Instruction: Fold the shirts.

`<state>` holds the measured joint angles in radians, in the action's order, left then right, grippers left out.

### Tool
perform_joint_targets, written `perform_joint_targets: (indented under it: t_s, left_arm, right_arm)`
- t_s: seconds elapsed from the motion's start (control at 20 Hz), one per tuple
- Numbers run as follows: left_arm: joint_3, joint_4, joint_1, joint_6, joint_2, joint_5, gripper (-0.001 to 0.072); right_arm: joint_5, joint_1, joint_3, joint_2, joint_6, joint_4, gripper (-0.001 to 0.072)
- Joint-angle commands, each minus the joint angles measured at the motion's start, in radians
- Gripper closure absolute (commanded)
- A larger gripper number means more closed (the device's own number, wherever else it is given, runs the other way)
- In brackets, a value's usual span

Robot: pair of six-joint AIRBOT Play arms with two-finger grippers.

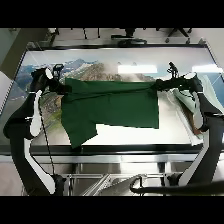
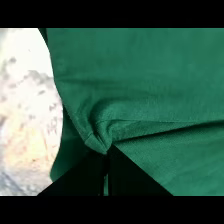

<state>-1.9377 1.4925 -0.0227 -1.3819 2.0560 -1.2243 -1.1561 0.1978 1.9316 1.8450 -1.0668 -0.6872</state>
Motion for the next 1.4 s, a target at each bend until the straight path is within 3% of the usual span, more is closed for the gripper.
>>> perform_joint_targets:
  t_s: [0.0,0.05,0.1,0.25,0.45,0.65,0.85,1.2,1.25,1.3,1.35]
  left_arm:
    - [-0.043,-0.003,-0.001,-0.051,0.013,-0.086,0.0506]
    - [-0.093,-0.003,-0.001,-0.064,0.013,-0.148,0.0218]
    - [-0.148,-0.003,-0.009,-0.080,0.010,-0.221,0.0082]
    - [-0.085,-0.039,-0.034,-0.097,-0.109,-0.303,0.0085]
    - [0.325,-0.196,-0.105,-0.080,-0.372,-0.314,0.0113]
    - [0.801,-0.214,-0.163,-0.074,-0.630,-0.237,0.0111]
    - [1.097,-0.318,-0.167,-0.074,-0.762,-0.076,0.0111]
    - [1.176,-0.370,-0.124,-0.078,-0.698,0.141,0.0112]
    - [1.146,-0.367,-0.127,-0.078,-0.678,0.146,0.0112]
    - [1.109,-0.369,-0.134,-0.078,-0.661,0.143,0.0113]
    - [1.065,-0.368,-0.140,-0.078,-0.649,0.139,0.0114]
  right_arm:
    - [-0.057,-0.005,0.006,0.002,-0.003,-0.009,0.0446]
    - [-0.097,-0.005,0.008,-0.011,-0.004,-0.010,0.0414]
    - [-0.143,0.002,0.008,-0.032,-0.008,-0.010,0.0414]
    - [-0.284,0.047,0.007,-0.121,-0.072,-0.073,0.0414]
    - [-0.397,0.115,-0.128,-0.274,-0.100,-0.151,0.0415]
    - [-0.340,0.169,-0.475,-0.457,-0.045,-0.158,0.0414]
    - [-0.215,0.184,-0.703,-0.548,-0.024,-0.166,0.0403]
    - [-0.125,0.121,-0.775,-0.490,-0.003,-0.166,0.0402]
    - [-0.125,0.108,-0.775,-0.474,-0.003,-0.166,0.0382]
    - [-0.125,0.100,-0.775,-0.458,-0.003,-0.166,0.0317]
    - [-0.125,0.095,-0.775,-0.444,-0.004,-0.166,0.0319]
